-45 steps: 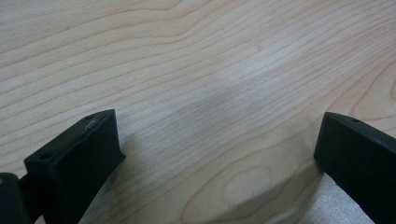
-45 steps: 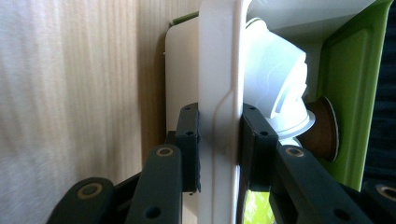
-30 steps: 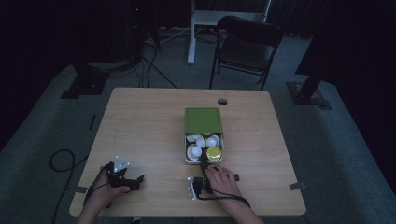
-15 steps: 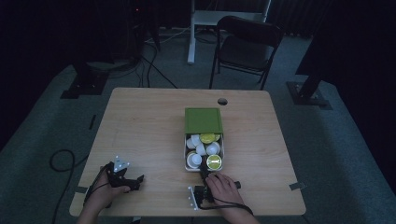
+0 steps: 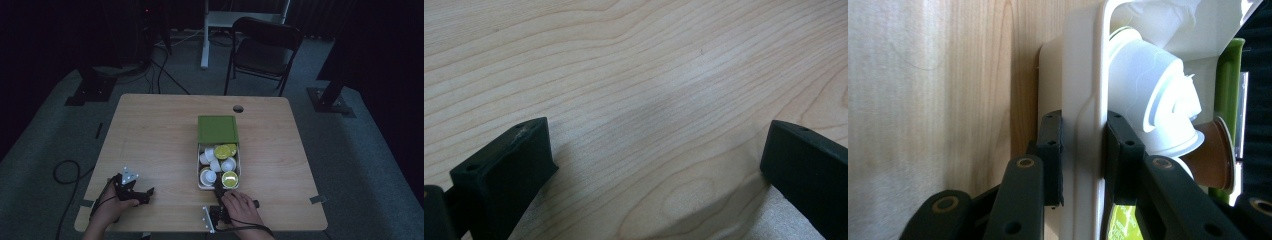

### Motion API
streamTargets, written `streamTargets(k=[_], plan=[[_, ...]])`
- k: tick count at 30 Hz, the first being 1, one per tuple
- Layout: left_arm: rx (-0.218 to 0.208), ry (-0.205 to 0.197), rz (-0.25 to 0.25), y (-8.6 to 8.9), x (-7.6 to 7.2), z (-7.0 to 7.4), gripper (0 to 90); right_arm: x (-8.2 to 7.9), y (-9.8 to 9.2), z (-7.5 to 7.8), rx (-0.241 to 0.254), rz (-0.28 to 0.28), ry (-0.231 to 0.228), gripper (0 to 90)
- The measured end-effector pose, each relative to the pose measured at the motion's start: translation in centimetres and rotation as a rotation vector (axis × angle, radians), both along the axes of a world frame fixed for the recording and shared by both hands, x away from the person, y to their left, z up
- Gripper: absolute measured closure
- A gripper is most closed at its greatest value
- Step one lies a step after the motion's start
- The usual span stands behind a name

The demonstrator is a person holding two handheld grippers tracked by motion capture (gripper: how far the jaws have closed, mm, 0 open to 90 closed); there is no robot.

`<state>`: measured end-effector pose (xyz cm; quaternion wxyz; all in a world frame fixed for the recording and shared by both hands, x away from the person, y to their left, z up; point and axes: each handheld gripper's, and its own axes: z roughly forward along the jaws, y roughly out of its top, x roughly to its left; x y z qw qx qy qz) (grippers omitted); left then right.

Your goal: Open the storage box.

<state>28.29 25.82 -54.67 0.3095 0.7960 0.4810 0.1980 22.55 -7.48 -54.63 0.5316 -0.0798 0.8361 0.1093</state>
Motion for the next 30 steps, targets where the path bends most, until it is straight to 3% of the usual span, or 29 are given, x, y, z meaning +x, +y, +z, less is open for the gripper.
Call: streamTargets(k=[18, 30], plan=[[-0.001, 0.001, 0.001, 0.0, 0.0, 0.0, 0.7, -0.4, -0.6, 0.3, 0.032, 0.007, 0.037, 71.9], [-0.001, 0.0, 0.001, 0.0, 0.0, 0.0, 0.7, -1.2, -0.5, 1.2, 0.071, 0.019, 0.116, 64.4]])
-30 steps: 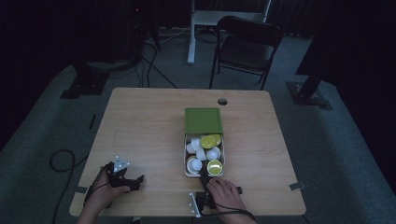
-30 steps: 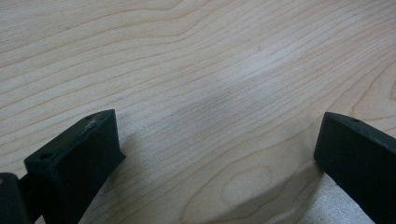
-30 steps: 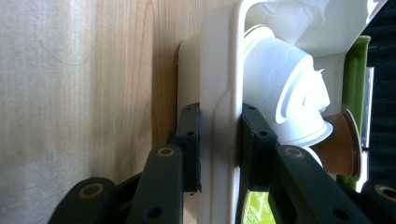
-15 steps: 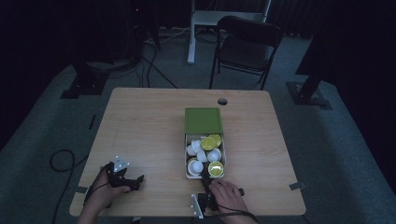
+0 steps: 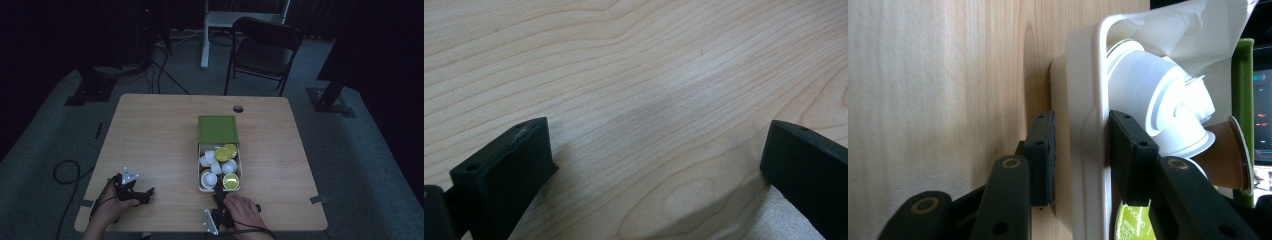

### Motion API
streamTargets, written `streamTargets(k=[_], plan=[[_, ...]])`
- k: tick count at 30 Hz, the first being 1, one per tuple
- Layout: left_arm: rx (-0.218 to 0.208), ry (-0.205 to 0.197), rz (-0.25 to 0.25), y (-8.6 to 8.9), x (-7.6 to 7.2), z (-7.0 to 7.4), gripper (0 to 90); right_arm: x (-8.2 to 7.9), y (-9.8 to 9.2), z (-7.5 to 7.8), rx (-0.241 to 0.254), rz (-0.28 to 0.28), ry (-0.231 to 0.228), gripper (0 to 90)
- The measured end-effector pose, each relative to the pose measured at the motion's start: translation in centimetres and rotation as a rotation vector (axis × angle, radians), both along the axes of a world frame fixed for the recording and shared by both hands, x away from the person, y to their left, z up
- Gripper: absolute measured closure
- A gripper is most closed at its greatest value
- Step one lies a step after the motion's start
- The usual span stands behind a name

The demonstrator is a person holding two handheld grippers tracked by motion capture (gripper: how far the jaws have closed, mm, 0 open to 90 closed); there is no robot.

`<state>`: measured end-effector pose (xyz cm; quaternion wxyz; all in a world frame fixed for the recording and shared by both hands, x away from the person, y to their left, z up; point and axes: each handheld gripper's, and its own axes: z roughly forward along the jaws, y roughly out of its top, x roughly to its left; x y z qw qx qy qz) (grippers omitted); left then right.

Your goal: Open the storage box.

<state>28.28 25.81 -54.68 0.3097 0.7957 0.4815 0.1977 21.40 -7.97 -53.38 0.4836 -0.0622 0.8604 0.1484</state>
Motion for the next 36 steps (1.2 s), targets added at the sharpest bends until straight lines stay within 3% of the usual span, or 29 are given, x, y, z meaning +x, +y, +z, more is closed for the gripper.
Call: streamTargets(k=[5, 11, 16, 19, 23, 28, 32, 36], plan=[[0.0, 0.0, 0.0, 0.0, 0.0, 0.0, 0.7, -0.3, -0.2, 0.9, 0.059, 0.013, 0.049, 62.9], [0.001, -0.001, -0.001, 0.0, 0.0, 0.0, 0.7, -0.5, -0.3, 1.9, 0.1, 0.018, 0.052, 61.2], [0.0, 0.0, 0.0, 0.0, 0.0, 0.0, 0.7, -0.3, -0.9, 3.0, 0.2, 0.004, 0.083, 56.9], [0.001, 0.0, -0.001, 0.0, 0.0, 0.0, 0.7, -0.1, -1.3, 3.7, 0.251, -0.009, 0.077, 56.2], [0.001, 0.0, -0.001, 0.0, 0.0, 0.0, 0.7, 0.3, -2.2, 5.0, 0.384, -0.038, 0.098, 55.6], [0.001, 0.0, -0.001, 0.0, 0.0, 0.0, 0.7, 1.2, -3.5, 6.6, 0.495, -0.092, 0.103, 52.1], [0.001, 0.0, -0.001, 0.0, 0.0, 0.0, 0.7, 1.6, -4.6, 8.0, 0.637, -0.108, 0.143, 51.4], [0.001, -0.001, -0.001, 0.0, 0.0, 0.0, 0.7, 2.1, -5.8, 9.0, 0.706, -0.129, 0.126, 50.6]])
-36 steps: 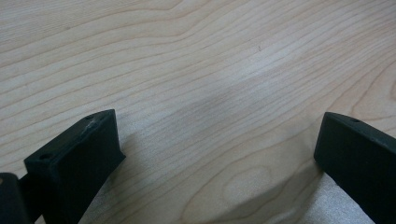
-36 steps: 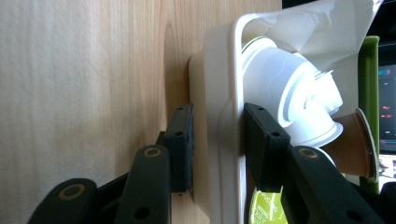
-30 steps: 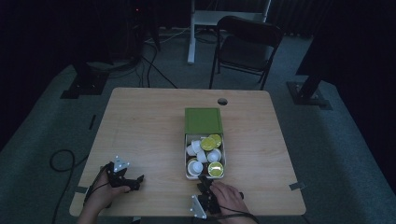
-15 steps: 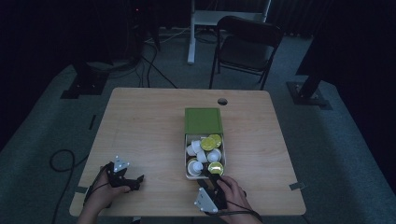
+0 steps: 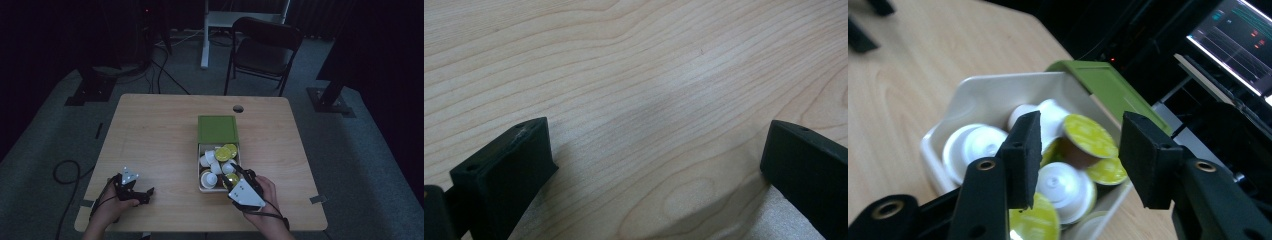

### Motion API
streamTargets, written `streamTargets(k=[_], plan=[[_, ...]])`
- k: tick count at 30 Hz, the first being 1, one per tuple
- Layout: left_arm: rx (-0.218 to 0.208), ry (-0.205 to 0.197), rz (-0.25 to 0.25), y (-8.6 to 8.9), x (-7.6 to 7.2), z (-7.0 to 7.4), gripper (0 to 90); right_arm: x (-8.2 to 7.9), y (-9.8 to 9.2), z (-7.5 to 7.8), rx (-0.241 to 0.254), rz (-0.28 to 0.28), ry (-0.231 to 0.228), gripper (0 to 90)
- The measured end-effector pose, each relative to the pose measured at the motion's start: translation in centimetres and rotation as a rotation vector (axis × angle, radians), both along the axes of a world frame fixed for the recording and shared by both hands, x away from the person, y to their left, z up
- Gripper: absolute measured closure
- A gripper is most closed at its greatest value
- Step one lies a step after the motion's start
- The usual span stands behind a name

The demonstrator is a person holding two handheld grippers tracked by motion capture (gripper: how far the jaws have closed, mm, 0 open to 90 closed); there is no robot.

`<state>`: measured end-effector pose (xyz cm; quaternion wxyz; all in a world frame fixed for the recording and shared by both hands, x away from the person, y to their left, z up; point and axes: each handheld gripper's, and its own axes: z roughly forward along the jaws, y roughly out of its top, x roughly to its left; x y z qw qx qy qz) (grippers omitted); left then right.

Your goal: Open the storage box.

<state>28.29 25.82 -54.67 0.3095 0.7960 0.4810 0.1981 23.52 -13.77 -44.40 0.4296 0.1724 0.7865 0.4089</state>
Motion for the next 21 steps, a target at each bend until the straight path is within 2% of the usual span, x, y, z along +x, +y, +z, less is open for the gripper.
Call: streamTargets(k=[7, 12, 14, 21], plan=[[0.0, 0.0, 0.0, 0.0, 0.0, 0.0, 0.7, 0.8, -2.4, 0.8, 0.143, -0.062, 0.003, 51.6], [-0.001, 0.0, 0.001, 0.0, 0.0, 0.0, 0.7, 1.4, -4.1, 0.7, 0.218, -0.118, 0.002, 51.3], [-0.001, -0.001, 0.001, 0.0, 0.0, 0.0, 0.7, 1.6, -4.8, 0.7, 0.243, -0.137, 0.008, 50.6], [-0.001, 0.001, 0.001, 0.0, 0.0, 0.0, 0.7, 2.2, -6.6, 0.3, 0.268, -0.2, 0.009, 48.9]])
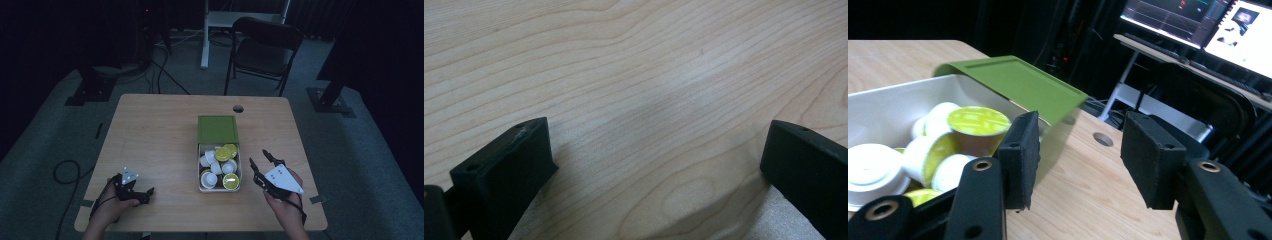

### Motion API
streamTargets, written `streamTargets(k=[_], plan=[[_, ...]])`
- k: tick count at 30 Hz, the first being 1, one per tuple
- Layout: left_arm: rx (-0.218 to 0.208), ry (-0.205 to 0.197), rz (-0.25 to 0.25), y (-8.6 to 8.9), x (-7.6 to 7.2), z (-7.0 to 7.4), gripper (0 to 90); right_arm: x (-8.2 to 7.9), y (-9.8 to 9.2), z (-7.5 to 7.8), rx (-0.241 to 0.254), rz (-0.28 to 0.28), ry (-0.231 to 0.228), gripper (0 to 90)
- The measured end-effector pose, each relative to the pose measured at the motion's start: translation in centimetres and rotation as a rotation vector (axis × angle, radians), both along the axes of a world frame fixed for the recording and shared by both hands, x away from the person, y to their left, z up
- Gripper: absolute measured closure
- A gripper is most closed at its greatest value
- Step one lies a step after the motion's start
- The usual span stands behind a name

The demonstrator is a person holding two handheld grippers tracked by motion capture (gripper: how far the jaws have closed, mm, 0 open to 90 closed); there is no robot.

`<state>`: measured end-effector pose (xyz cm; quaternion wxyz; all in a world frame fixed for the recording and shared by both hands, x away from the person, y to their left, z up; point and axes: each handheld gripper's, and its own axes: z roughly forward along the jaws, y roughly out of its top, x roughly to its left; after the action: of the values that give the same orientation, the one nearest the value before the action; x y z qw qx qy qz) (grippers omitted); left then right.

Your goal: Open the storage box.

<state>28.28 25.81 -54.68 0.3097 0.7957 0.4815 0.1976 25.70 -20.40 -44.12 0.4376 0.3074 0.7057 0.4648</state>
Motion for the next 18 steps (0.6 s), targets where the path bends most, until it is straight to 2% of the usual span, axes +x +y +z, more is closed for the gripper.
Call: streamTargets(k=[3, 6, 10, 13, 18], plan=[[0.0, -0.001, 0.0, 0.0, 0.0, 0.0, 0.7, 0.2, -0.9, -0.3, 0.025, -0.025, 0.007, 48.1], [-0.001, 0.0, 0.001, 0.0, 0.0, 0.0, 0.7, 0.3, -1.4, -0.6, 0.029, -0.04, 0.013, 48.0], [0.0, -0.001, 0.0, 0.0, 0.0, 0.0, 0.7, 0.8, -2.9, -1.5, 0.06, -0.075, 0.05, 47.6], [0.0, -0.001, 0.0, 0.0, 0.0, 0.0, 0.7, 1.0, -3.5, -1.9, 0.061, -0.101, 0.06, 47.5], [-0.001, 0.0, 0.001, 0.0, 0.0, 0.0, 0.7, 1.8, -5.1, -3.6, 0.063, -0.16, 0.132, 44.0]])
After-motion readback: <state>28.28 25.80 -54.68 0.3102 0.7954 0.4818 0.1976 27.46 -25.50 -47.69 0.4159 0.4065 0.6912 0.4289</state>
